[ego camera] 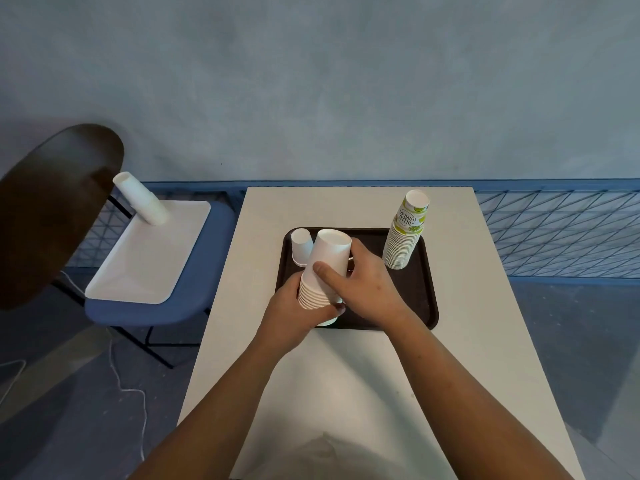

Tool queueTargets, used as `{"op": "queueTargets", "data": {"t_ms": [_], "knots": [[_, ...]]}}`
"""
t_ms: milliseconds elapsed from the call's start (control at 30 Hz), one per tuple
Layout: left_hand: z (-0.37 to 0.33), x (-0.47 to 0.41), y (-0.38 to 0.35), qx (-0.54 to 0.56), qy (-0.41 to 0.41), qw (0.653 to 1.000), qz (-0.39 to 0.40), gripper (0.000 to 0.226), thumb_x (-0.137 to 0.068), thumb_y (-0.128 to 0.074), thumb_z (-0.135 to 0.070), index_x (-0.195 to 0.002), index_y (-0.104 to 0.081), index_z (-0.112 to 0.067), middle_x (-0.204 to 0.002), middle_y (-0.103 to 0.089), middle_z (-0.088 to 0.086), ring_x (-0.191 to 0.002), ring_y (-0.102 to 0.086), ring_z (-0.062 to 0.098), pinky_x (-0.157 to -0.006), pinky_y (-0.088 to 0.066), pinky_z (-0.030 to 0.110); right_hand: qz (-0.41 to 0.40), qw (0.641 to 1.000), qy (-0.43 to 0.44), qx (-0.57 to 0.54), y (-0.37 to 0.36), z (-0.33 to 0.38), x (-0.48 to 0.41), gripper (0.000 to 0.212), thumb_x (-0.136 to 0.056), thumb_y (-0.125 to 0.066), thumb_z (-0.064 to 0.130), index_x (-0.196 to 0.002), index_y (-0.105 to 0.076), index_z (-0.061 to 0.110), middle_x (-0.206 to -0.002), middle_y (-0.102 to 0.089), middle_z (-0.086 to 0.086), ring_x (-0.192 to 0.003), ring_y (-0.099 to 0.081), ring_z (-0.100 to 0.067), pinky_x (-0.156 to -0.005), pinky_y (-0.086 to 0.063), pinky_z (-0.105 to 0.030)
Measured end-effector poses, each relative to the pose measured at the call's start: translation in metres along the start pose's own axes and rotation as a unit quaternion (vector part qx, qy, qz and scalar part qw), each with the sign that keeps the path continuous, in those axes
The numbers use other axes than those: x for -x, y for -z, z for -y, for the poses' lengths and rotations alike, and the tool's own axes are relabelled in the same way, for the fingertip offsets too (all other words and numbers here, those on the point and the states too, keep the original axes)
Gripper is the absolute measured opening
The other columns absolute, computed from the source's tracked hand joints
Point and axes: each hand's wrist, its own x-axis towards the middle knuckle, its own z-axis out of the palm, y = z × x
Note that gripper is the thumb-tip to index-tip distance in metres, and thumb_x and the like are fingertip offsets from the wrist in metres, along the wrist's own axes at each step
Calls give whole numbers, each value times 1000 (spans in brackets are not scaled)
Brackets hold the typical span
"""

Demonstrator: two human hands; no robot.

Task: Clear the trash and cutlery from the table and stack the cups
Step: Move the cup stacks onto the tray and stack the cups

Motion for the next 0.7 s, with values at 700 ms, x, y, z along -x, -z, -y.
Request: {"op": "queueTargets", "data": {"t_ms": [700], "knots": [[-10, 9, 3, -1, -36, 999, 0, 59, -70, -96, -32, -117, -63, -42, -102, -73, -20, -93, -69, 1, -75, -61, 23, 0, 1000, 9, 17, 14, 5, -1, 59, -84, -76, 50, -131, -57, 22, -112, -66, 10, -95, -62, -3, -66, -43, -10]]}}
